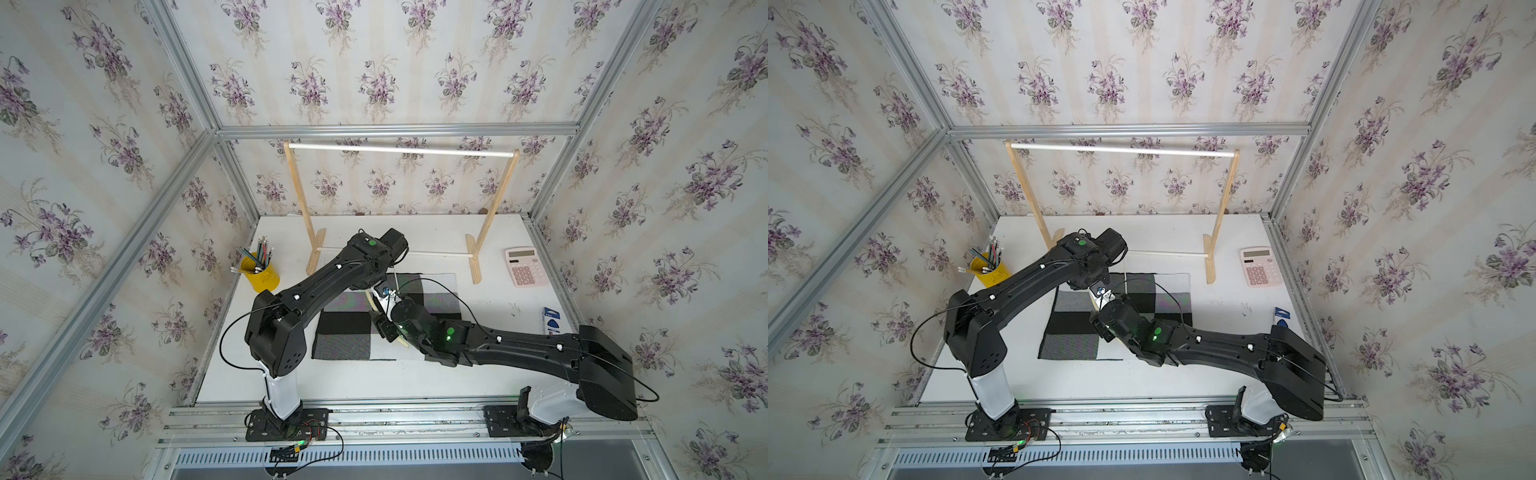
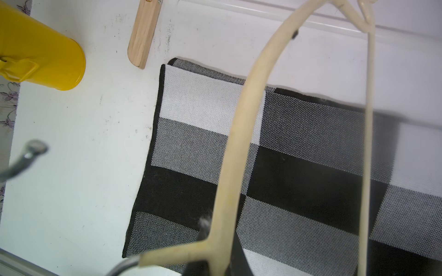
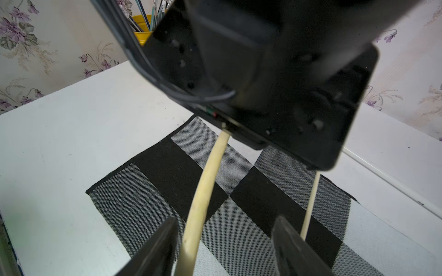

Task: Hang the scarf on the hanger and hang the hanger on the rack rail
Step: Pick up the hanger from the clothesline.

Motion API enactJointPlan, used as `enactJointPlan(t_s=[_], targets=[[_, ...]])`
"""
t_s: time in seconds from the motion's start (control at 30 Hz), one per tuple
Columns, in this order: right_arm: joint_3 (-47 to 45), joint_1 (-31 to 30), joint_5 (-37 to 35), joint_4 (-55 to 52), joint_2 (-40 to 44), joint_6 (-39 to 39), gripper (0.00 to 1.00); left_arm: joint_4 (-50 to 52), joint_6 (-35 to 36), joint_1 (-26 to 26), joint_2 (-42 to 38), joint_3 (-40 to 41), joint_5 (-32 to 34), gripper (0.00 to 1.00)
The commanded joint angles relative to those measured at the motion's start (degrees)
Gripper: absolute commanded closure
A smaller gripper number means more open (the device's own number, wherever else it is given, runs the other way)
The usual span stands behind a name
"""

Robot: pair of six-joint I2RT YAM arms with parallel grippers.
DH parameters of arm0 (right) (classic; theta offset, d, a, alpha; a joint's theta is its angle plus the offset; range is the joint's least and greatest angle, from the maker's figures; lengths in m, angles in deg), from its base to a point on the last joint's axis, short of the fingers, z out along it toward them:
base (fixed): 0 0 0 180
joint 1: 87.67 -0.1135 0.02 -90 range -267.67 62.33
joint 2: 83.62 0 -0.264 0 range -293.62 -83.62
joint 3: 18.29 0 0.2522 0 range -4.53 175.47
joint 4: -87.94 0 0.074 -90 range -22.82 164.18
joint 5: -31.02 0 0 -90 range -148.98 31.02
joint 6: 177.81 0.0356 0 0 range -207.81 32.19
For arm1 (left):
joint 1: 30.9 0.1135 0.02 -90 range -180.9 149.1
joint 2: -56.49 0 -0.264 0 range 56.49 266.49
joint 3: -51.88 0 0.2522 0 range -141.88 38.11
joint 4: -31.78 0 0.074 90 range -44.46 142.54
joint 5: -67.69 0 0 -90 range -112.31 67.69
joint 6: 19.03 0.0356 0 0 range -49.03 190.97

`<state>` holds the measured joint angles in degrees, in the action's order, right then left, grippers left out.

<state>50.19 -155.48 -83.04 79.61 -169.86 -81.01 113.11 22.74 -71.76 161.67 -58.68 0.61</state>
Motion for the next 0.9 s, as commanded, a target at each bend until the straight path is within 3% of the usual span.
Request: enactJointPlan(t_s=[0.0, 0.07, 0.1, 0.4, 0.63, 0.87], targets=[[0.94, -0.12, -1.21, 0.03, -0.9, -0.36, 0.58, 0.26, 0.15, -0.06, -0.64, 0.0, 0.52, 1.0], [1.04, -0.17, -1.98, 0.06, -1.15, -0.33, 0.91, 0.19, 0.16, -0.02, -0.73, -0.02, 0.7, 1.0], [1.06, -0.17, -2.27, 0.13, -1.16, -0.3, 1.0, 0.15, 0.2, -0.05, -0.77, -0.06, 0.71, 1.0], [0.15, -0.13, -3.29, 2.2, -0.86, 0.04, 1.0, -2.39, 4.32, -0.01, -2.55, -1.26, -2.3, 0.98], [-1.19, -0.13, -4.6, 4.78, -0.29, 1.24, 1.0, -6.48, 8.63, -0.01, -4.19, -0.23, -7.01, 0.63], [-3.01, -0.13, -6.75, 7.51, 0.85, 2.53, 1.0, -10.1, 11.57, -0.01, -6.08, 0.91, -12.81, 0.49]])
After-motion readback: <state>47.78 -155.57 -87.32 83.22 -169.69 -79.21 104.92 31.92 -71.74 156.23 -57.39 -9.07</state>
